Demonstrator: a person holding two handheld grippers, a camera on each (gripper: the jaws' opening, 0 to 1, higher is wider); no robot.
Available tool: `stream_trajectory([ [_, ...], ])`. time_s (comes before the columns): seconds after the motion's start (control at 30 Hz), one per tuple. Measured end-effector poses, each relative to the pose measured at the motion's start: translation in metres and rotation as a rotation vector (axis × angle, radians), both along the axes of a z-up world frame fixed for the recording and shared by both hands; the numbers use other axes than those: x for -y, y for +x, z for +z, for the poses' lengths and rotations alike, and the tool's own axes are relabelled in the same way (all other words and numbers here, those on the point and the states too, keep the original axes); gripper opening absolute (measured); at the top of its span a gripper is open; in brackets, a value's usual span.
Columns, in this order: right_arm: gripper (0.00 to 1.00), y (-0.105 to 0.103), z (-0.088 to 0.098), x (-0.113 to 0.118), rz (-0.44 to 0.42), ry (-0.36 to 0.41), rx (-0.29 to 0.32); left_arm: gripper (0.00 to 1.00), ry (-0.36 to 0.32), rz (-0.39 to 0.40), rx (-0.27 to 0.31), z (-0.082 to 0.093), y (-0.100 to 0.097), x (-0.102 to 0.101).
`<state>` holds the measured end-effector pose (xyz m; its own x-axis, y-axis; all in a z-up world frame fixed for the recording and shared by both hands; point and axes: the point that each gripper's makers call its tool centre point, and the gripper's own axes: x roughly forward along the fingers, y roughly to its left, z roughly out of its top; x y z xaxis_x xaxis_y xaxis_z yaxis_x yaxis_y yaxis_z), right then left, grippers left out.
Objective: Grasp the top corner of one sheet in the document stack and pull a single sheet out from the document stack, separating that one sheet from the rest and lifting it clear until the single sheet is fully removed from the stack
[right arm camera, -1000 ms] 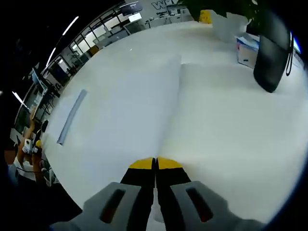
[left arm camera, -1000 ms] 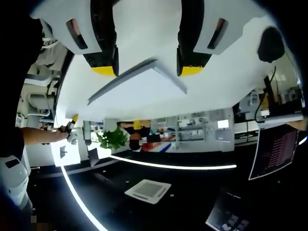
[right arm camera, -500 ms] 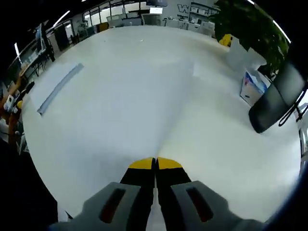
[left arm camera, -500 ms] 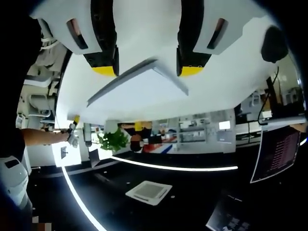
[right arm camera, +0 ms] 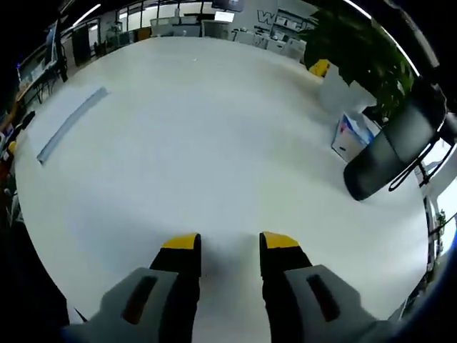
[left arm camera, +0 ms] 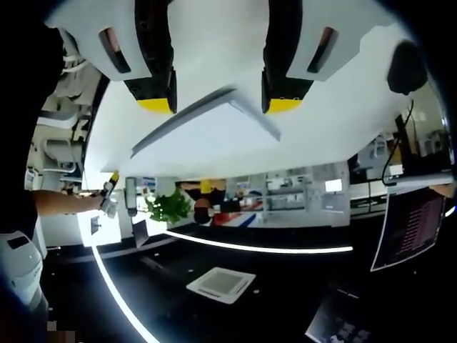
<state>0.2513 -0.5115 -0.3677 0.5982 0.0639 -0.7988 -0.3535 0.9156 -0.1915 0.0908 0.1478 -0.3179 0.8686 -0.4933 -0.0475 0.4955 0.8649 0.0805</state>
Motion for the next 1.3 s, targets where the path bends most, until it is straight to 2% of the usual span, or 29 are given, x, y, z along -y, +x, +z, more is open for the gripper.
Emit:
stream_trajectory([
  [0.1, 0.33, 0.003, 0.005, 0.01, -0.05, 0.043, 0.058, 0.48, 0.006, -0.006, -0.001, 0.0, 0.0, 0.002],
  [0.27, 0.39, 0.013, 0.033, 0.016, -0.115, 0.143, 0.279, 0.48, 0.004, 0.004, -0.004, -0.001, -0.001, -0.002],
  [0.47, 0.43, 0.002, 0.05, 0.004, -0.116, 0.174, 0.452, 0.47, 0.009, 0.008, -0.007, 0.0, 0.0, -0.002],
  [0.6, 0.44, -0.005, 0.057, -0.007, -0.111, 0.237, 0.549, 0.47, 0.013, 0.001, -0.003, 0.003, 0.002, 0.003],
  [0.73, 0.46, -0.02, 0.057, -0.026, -0.113, 0.284, 0.613, 0.47, 0.014, -0.011, -0.001, 0.005, 0.003, 0.009],
  [0.83, 0.49, -0.031, 0.049, -0.043, -0.092, 0.279, 0.607, 0.47, 0.025, -0.023, -0.009, 0.003, 0.003, 0.013],
  [0.9, 0.5, -0.038, 0.046, -0.053, -0.084, 0.264, 0.625, 0.47, 0.031, -0.029, -0.013, 0.003, 0.003, 0.014],
  [0.97, 0.51, -0.044, 0.047, -0.066, -0.073, 0.283, 0.661, 0.47, 0.033, -0.031, -0.017, 0.002, 0.002, 0.015],
  [1.07, 0.5, -0.049, 0.063, -0.084, -0.051, 0.352, 0.786, 0.47, 0.036, -0.034, -0.024, 0.0, 0.002, 0.016],
  [1.17, 0.5, -0.058, 0.07, -0.1, -0.069, 0.406, 0.834, 0.47, 0.039, -0.034, -0.029, -0.001, 0.002, 0.017],
  [1.23, 0.5, -0.063, 0.069, -0.111, -0.064, 0.419, 0.838, 0.47, 0.039, -0.034, -0.031, -0.001, 0.002, 0.017],
  [1.27, 0.5, -0.067, 0.065, -0.121, -0.057, 0.454, 0.803, 0.47, 0.041, -0.034, -0.033, -0.001, 0.002, 0.017],
  [1.3, 0.5, -0.068, 0.065, -0.126, -0.054, 0.473, 0.796, 0.47, 0.043, -0.034, -0.035, -0.001, 0.001, 0.017],
])
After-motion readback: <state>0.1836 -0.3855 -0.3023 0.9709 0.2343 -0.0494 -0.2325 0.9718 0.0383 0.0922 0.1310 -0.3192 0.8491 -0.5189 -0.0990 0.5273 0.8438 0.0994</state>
